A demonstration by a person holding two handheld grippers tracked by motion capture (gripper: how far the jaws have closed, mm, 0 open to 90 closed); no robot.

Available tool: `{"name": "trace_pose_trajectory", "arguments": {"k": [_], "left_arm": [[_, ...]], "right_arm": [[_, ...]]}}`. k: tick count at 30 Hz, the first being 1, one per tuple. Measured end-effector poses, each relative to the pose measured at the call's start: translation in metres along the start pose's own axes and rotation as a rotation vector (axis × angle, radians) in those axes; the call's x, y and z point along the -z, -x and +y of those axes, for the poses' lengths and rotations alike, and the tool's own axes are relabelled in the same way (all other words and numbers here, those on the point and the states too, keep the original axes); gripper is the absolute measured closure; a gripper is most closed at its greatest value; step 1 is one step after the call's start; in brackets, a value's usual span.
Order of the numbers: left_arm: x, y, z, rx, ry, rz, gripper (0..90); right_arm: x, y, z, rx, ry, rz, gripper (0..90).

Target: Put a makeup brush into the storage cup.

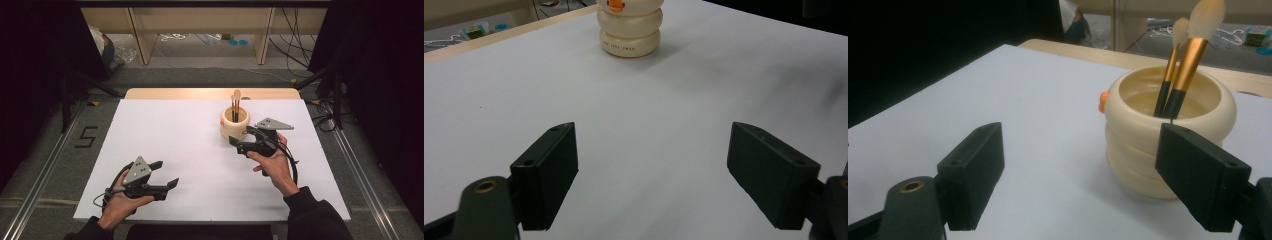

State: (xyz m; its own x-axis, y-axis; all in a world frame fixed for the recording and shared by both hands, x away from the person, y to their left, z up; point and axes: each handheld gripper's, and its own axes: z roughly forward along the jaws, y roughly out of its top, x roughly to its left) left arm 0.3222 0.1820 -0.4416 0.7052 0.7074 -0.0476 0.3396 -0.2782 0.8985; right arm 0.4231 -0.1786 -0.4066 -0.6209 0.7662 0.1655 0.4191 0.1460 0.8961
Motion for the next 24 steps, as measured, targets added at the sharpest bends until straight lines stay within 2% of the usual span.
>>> {"name": "trace_pose_trajectory", "arguments": {"k": [1, 2, 4, 5, 7, 9, 14, 16, 18, 19, 21, 23, 24], "left_arm": [[0.000, 0.000, 0.000, 0.001, 0.000, 0.000, 20.3], [0.000, 0.000, 0.000, 0.000, 0.000, 0.001, 20.3], [0.000, -0.001, 0.000, -0.009, 0.000, 0.001, 20.3], [0.000, -0.001, 0.000, -0.002, 0.000, 0.000, 20.3], [0.000, -0.001, 0.000, 0.001, 0.000, 0.001, 20.3], [0.000, -0.001, 0.000, 0.002, 0.001, 0.001, 20.3], [0.000, 0.000, 0.000, 0.003, 0.001, 0.002, 20.3], [0.001, -0.001, 0.000, 0.001, 0.000, 0.004, 20.3], [0.000, -0.001, -0.001, 0.004, 0.003, 0.000, 20.3], [0.001, -0.001, 0.000, 0.004, 0.004, -0.001, 20.3], [0.001, -0.001, 0.000, 0.001, 0.001, 0.005, 20.3], [0.001, -0.001, 0.000, 0.000, 0.000, 0.005, 20.3], [0.001, -0.001, 0.000, 0.004, 0.002, 0.005, 20.3]], "right_arm": [[0.000, 0.000, -0.001, 0.018, -0.003, -0.004, 20.4], [0.001, -0.001, -0.002, 0.003, -0.011, 0.002, 20.4], [0.001, -0.002, -0.004, 0.004, -0.009, 0.008, 20.4], [0.000, -0.002, -0.005, 0.020, 0.007, 0.000, 20.3], [0.002, -0.004, -0.006, 0.005, -0.009, 0.014, 20.3], [0.003, -0.005, -0.007, 0.013, -0.018, 0.014, 20.3], [0.004, -0.009, -0.009, 0.025, 0.007, 0.021, 20.3], [0.006, -0.011, -0.011, 0.003, -0.009, 0.041, 20.2], [0.008, -0.012, -0.012, 0.017, -0.009, 0.035, 20.3], [0.007, -0.013, -0.014, 0.019, 0.009, 0.030, 20.3], [0.008, -0.015, -0.016, 0.004, -0.002, 0.045, 20.2], [0.010, -0.016, -0.018, 0.020, -0.004, 0.039, 20.2], [0.009, -0.017, -0.020, 0.004, 0.000, 0.052, 20.2]]}}
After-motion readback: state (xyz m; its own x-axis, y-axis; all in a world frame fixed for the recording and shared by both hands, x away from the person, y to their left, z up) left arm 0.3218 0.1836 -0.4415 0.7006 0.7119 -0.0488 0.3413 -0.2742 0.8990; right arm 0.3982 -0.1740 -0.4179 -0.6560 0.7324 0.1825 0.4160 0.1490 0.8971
